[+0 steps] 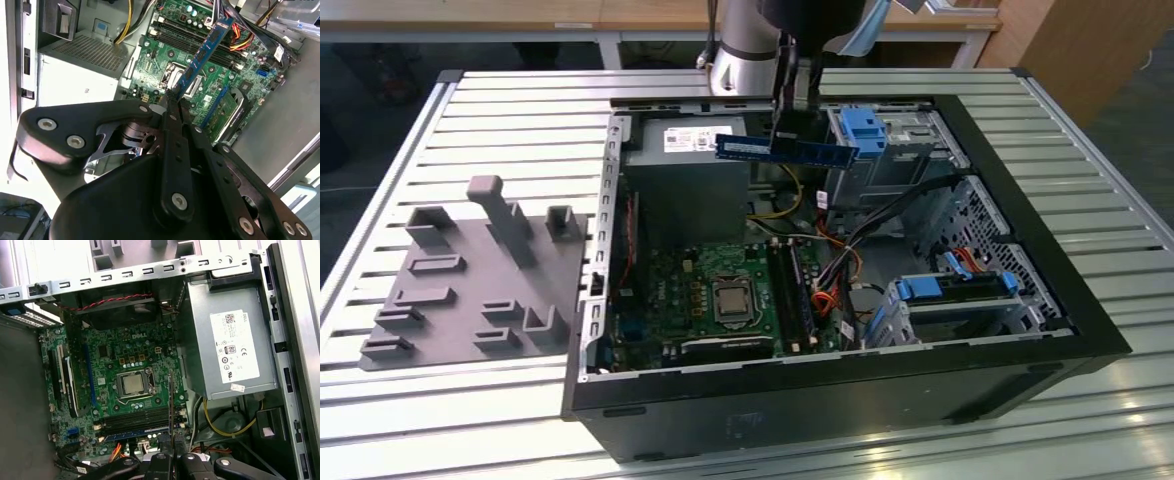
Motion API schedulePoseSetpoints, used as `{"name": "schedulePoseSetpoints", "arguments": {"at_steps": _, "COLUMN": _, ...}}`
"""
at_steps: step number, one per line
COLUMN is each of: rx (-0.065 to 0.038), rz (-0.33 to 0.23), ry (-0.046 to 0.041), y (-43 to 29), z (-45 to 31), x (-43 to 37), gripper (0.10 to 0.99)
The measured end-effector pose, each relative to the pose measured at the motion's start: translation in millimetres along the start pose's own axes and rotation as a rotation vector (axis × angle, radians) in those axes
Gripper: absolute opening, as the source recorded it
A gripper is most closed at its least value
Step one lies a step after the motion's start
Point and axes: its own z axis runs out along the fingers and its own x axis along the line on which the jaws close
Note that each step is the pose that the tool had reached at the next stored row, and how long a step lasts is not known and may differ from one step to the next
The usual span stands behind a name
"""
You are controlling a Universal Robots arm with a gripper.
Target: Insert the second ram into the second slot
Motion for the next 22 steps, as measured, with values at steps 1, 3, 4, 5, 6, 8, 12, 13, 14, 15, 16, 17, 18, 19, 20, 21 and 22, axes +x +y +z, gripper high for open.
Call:
{"name": "schedulePoseSetpoints", "arguments": {"at_steps": 1, "rx": 0.0, "rz": 0.003, "ry": -0.0001, "y": 0.0, "z": 0.0, "x": 0.0, "gripper": 0.133}}
{"name": "schedulePoseSetpoints", "arguments": {"at_steps": 3, "rx": 0.0, "rz": 0.008, "ry": -0.0003, "y": 0.0, "z": 0.0, "x": 0.0, "gripper": 0.133}}
{"name": "schedulePoseSetpoints", "arguments": {"at_steps": 4, "rx": 0.0, "rz": 0.011, "ry": -0.0004, "y": 0.0, "z": 0.0, "x": 0.0, "gripper": 0.133}}
{"name": "schedulePoseSetpoints", "arguments": {"at_steps": 5, "rx": 0.0, "rz": 0.013, "ry": -0.0005, "y": 0.0, "z": 0.0, "x": 0.0, "gripper": 0.133}}
{"name": "schedulePoseSetpoints", "arguments": {"at_steps": 6, "rx": 0.0, "rz": 0.016, "ry": -0.0005, "y": 0.0, "z": 0.0, "x": 0.0, "gripper": 0.133}}
{"name": "schedulePoseSetpoints", "arguments": {"at_steps": 8, "rx": 0.0, "rz": 0.021, "ry": -0.0007, "y": 0.0, "z": 0.0, "x": 0.0, "gripper": 0.133}}
{"name": "schedulePoseSetpoints", "arguments": {"at_steps": 12, "rx": 0.0, "rz": 0.031, "ry": -0.0012, "y": 0.0, "z": 0.0, "x": 0.0, "gripper": 0.133}}
{"name": "schedulePoseSetpoints", "arguments": {"at_steps": 13, "rx": 0.001, "rz": 0.034, "ry": -0.0012, "y": 0.0, "z": 0.0, "x": 0.0, "gripper": 0.133}}
{"name": "schedulePoseSetpoints", "arguments": {"at_steps": 14, "rx": 0.001, "rz": 0.037, "ry": -0.0014, "y": 0.0, "z": 0.0, "x": 0.0, "gripper": 0.133}}
{"name": "schedulePoseSetpoints", "arguments": {"at_steps": 15, "rx": 0.001, "rz": 0.04, "ry": -0.0015, "y": 0.0, "z": 0.0, "x": 0.0, "gripper": 0.133}}
{"name": "schedulePoseSetpoints", "arguments": {"at_steps": 16, "rx": 0.001, "rz": 0.042, "ry": -0.0016, "y": 0.0, "z": 0.0, "x": 0.0, "gripper": 0.133}}
{"name": "schedulePoseSetpoints", "arguments": {"at_steps": 17, "rx": 0.001, "rz": 0.045, "ry": -0.0017, "y": 0.0, "z": 0.0, "x": 0.0, "gripper": 0.133}}
{"name": "schedulePoseSetpoints", "arguments": {"at_steps": 18, "rx": 0.001, "rz": 0.048, "ry": -0.0017, "y": 0.0, "z": 0.0, "x": 0.0, "gripper": 0.133}}
{"name": "schedulePoseSetpoints", "arguments": {"at_steps": 19, "rx": 0.001, "rz": 0.051, "ry": -0.0019, "y": 0.0, "z": 0.0, "x": 0.0, "gripper": 0.133}}
{"name": "schedulePoseSetpoints", "arguments": {"at_steps": 20, "rx": 0.001, "rz": 0.053, "ry": -0.002, "y": 0.0, "z": 0.0, "x": 0.0, "gripper": 0.133}}
{"name": "schedulePoseSetpoints", "arguments": {"at_steps": 21, "rx": 0.001, "rz": 0.056, "ry": -0.0022, "y": 0.0, "z": 0.0, "x": 0.0, "gripper": 0.133}}
{"name": "schedulePoseSetpoints", "arguments": {"at_steps": 22, "rx": 0.001, "rz": 0.059, "ry": -0.0022, "y": 0.0, "z": 0.0, "x": 0.0, "gripper": 0.133}}
